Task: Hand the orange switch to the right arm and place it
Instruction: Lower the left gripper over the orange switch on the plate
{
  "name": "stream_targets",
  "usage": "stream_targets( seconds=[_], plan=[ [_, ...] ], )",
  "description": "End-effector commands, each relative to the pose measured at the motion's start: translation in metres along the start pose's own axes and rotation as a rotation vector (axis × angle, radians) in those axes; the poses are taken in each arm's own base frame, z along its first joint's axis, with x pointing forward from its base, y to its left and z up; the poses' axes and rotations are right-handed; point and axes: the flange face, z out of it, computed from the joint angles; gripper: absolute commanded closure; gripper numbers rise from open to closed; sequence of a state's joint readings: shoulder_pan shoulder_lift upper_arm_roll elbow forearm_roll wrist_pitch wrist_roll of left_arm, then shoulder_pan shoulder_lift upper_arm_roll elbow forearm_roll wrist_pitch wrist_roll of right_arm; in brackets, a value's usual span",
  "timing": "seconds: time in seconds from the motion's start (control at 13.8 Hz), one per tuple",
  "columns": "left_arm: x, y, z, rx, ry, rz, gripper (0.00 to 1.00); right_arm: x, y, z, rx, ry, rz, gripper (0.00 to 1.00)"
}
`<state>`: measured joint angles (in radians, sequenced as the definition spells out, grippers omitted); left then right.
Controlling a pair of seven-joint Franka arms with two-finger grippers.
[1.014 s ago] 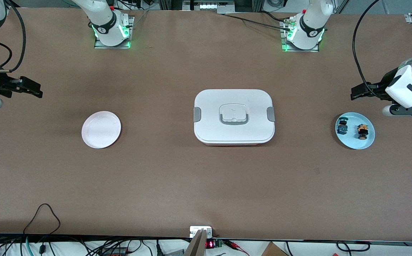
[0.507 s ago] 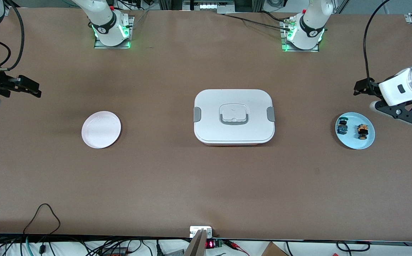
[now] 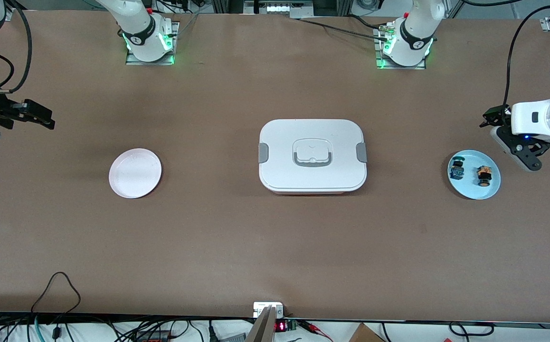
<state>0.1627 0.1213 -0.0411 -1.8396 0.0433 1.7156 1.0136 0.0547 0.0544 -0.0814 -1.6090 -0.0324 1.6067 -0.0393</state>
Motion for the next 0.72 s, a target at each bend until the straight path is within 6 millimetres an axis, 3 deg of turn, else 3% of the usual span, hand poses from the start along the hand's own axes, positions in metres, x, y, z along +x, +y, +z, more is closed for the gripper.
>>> stream_targets(
  seconds=[0.0, 0.43, 0.65],
  plan=[
    [-0.007, -0.006, 0.026, 0.024, -0.004, 0.181, 0.0, -0.01, 0.0, -0.005, 0.01, 0.002, 0.01, 0.0],
    [-0.007, -0.026, 0.081, 0.109, -0.044, 0.491, 0.0, -0.01, 0.001, -0.004, 0.011, 0.0, 0.011, 0.0],
    [-0.021, -0.039, 0.11, 0.152, -0.028, 0.614, 0.0, -0.01, 0.001, -0.004, 0.01, 0.002, 0.01, 0.0]
  ],
)
